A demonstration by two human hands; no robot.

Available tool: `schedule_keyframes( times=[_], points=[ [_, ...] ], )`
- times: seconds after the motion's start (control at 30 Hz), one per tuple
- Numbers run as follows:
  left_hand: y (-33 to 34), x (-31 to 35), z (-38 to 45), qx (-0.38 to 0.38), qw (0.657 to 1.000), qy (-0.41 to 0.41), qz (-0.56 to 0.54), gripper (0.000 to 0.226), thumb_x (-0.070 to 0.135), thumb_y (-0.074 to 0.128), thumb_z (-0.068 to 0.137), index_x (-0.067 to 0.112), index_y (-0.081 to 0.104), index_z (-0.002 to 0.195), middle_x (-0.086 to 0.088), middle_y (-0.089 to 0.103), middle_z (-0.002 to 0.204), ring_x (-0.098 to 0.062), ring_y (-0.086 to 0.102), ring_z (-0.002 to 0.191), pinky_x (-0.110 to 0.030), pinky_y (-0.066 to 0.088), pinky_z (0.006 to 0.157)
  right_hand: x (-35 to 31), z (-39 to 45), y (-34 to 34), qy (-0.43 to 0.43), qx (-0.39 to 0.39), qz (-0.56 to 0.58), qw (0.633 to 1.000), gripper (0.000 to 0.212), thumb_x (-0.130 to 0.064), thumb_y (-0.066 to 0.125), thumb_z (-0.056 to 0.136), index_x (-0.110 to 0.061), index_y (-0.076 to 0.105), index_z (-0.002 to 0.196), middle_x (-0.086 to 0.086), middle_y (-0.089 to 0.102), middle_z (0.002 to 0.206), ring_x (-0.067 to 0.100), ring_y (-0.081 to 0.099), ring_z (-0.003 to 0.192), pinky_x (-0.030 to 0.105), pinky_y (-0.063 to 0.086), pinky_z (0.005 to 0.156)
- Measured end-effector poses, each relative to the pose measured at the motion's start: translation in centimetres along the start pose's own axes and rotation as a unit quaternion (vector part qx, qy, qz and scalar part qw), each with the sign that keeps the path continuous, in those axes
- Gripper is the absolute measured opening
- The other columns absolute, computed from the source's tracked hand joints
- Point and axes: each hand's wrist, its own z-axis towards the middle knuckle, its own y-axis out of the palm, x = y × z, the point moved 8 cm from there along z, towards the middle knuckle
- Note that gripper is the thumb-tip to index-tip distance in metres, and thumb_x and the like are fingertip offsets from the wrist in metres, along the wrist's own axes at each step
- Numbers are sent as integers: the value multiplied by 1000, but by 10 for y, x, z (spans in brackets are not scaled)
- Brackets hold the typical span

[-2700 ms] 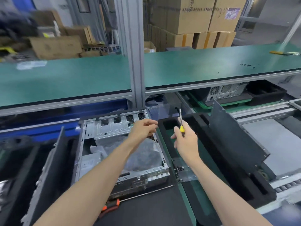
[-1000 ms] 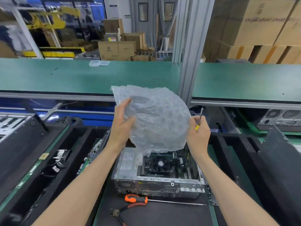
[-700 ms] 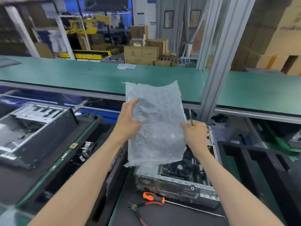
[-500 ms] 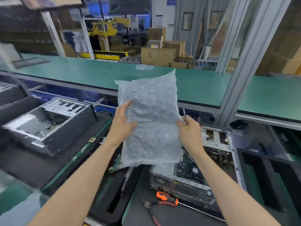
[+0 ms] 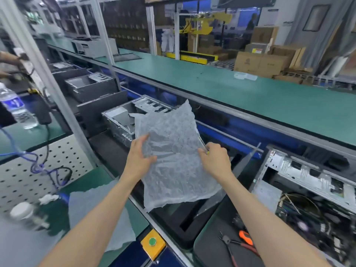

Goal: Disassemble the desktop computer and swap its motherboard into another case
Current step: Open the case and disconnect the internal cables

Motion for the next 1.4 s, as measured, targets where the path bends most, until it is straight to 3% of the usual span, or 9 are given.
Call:
schedule_keyframes(
  times=[0.3,0.5,0.7,0.87,0.93,1.07,1.2,1.3,1.4],
  points=[
    [-84,-109,-52,72,985,-129,86,88,0,76,75,25,37,150,6,36,137,-5,38,119,-21,34,99,-64,-32,143,-43,-154,-44,986,37,-40,53,100,-21,36,72,1,51,78,25,49,70,36,36,59],
    [-123,-180,-91,78,962,-217,148,88,-1,74,75,24,36,150,-2,36,139,-22,47,122,-32,43,100,-78,-60,235,-38,-271,-45,961,40,-40,53,100,-19,35,70,0,44,72,20,42,63,33,30,57],
    [-160,-244,-118,81,925,-296,226,86,-2,70,73,18,37,149,-9,34,145,-33,46,127,-43,40,107,-90,-86,304,-40,-362,-42,930,36,-35,52,101,-9,57,76,12,63,82,32,63,76,38,53,74],
    [-179,-274,-132,56,856,-385,341,78,6,65,76,35,37,143,-2,-12,164,-40,6,147,-51,19,119,-98,-95,330,-55,-393,-66,915,31,-30,49,100,-4,66,96,17,68,95,37,68,83,46,57,82],
    [-175,-272,-126,41,854,-366,367,78,11,68,76,38,39,143,3,-20,163,-38,3,147,-51,14,119,-103,-93,333,-59,-391,-68,916,29,-26,49,99,-3,67,95,17,68,95,36,69,81,46,57,81],
    [-151,-255,-98,33,905,-317,283,61,27,70,85,31,49,142,-3,13,162,-33,15,143,-45,18,118,-114,-87,327,-61,-380,-54,921,25,-17,50,94,0,67,89,18,68,94,39,67,86,48,56,80],
    [-119,-212,-56,46,972,-218,74,25,25,61,96,25,68,120,4,64,125,-15,57,118,-30,45,98,-123,-71,307,-54,-351,-15,935,24,-11,47,91,3,65,86,20,69,89,41,67,83,48,57,79],
    [-96,-175,-30,40,983,-179,-11,15,30,60,96,31,75,100,17,74,94,2,66,93,-19,46,80,-125,-57,284,-52,-332,2,942,23,-14,47,90,0,64,87,21,68,94,42,67,81,47,58,79],
    [-71,-142,-6,35,985,-155,-69,18,28,60,96,24,76,87,10,75,83,-11,70,89,-32,54,85,-122,-41,255,-43,-307,20,950,23,-16,47,91,1,63,87,21,68,94,41,66,82,47,57,76]
  ],
)
